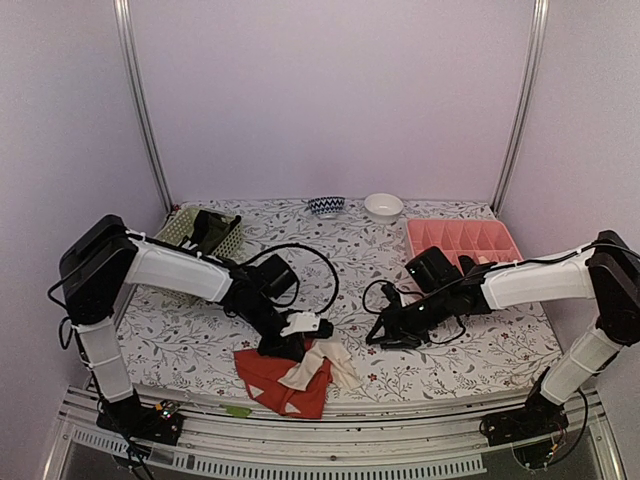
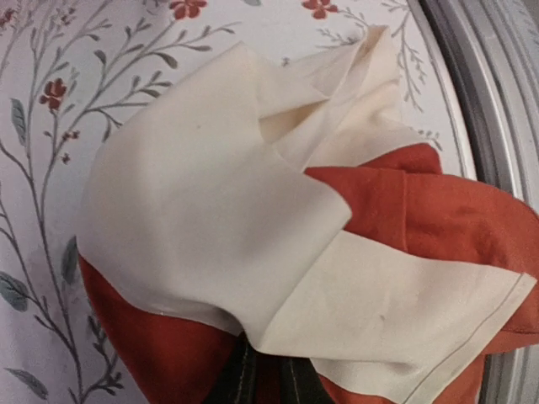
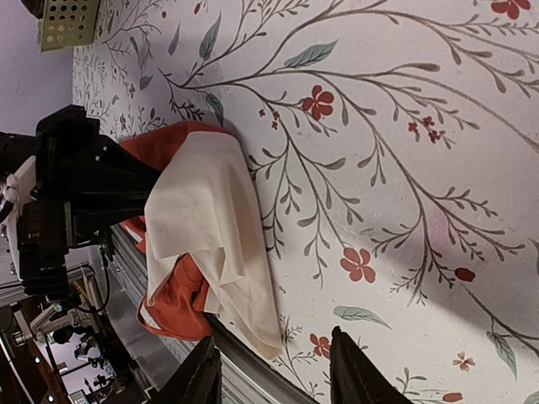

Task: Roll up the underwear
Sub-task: Move the underwear to the center of the board, then pick up the underwear from the center of the board.

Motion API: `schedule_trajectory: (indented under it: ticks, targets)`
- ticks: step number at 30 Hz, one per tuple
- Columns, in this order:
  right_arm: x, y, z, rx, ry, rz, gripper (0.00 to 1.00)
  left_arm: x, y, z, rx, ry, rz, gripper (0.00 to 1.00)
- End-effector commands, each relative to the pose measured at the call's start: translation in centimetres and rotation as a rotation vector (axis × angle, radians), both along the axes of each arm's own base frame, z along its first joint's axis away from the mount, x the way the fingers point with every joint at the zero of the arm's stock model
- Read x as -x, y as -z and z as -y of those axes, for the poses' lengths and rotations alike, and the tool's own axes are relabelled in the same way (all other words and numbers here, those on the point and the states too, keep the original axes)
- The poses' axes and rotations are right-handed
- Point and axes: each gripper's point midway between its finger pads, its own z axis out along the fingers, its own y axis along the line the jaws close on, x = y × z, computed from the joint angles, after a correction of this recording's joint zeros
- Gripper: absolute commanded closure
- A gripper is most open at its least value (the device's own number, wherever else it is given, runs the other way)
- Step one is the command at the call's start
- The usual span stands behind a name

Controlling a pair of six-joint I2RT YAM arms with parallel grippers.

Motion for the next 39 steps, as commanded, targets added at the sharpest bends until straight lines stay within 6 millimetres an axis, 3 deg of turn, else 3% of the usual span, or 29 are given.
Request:
schedule_trajectory:
  ticks: [1,5,8,11,14,18,25,34,39]
  targets:
    - [0.3,-0.1,0.8,0.021,0.015,0.004,0.56,-6.4,1.9,0.2,-0.074,-0.246,0.077,0.9]
    - [-0.2,0.0,1.1,0.035,0.039,0.012,0.58,-11.9,3.5,-1.5,-0.126,-0.447,0.051,0.93]
    - [-0.7,0.2,0.9,0.049,0.045,0.015,0.58,-13.4,2.5,-1.5,-0.08,-0.469,-0.027,0.88]
    - [-1.3,0.8,0.6,0.06,0.048,0.02,0.59,-12.8,-0.9,-0.6,0.041,-0.405,-0.061,0.75]
    - [-2.1,1.5,0.1,0.057,0.075,0.027,0.63,-12.3,-5.3,-0.4,0.164,-0.354,-0.007,0.68]
    - [-3.7,2.6,-0.6,0.045,0.134,0.024,0.63,-11.5,-8.2,-1.1,0.231,-0.32,0.048,0.63]
    - [-7.3,4.4,-1.2,0.051,0.257,-0.001,0.61,-10.5,-8.6,-3.3,0.237,-0.351,-0.007,0.63]
    - [-9.8,7.1,-0.7,0.08,0.376,-0.076,0.6,-9.9,-9.3,-4.4,0.254,-0.376,0.004,0.63]
    - [-10.3,8.0,0.0,0.106,0.414,-0.087,0.75,-7.4,-8.3,-3.9,0.255,-0.255,0.024,0.66]
